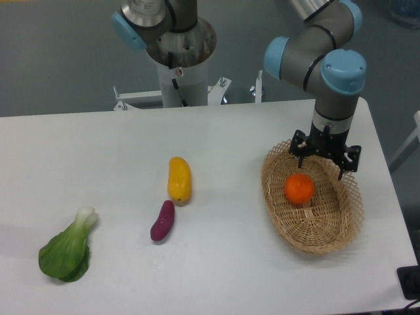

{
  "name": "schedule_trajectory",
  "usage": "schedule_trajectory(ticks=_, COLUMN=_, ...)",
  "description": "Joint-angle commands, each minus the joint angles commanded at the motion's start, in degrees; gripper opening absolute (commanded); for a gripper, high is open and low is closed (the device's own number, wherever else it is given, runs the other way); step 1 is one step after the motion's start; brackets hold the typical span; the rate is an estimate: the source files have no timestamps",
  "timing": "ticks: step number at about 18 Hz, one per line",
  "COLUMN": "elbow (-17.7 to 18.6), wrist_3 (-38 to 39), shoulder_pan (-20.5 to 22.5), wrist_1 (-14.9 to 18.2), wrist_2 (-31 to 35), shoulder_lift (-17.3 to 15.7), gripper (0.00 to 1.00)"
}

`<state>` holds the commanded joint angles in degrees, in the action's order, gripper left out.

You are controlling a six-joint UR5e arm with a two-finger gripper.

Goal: Place the orange in the basket

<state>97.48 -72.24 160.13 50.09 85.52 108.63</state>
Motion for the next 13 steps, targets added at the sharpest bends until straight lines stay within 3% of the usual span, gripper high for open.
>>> schedule_trajectory(ticks=13, elbow=-0.28, wrist_3=-2.56, shoulder_pan=1.06, wrist_1=0.53, wrist_2=0.00, shoulder_lift=-1.67, gripper=1.00)
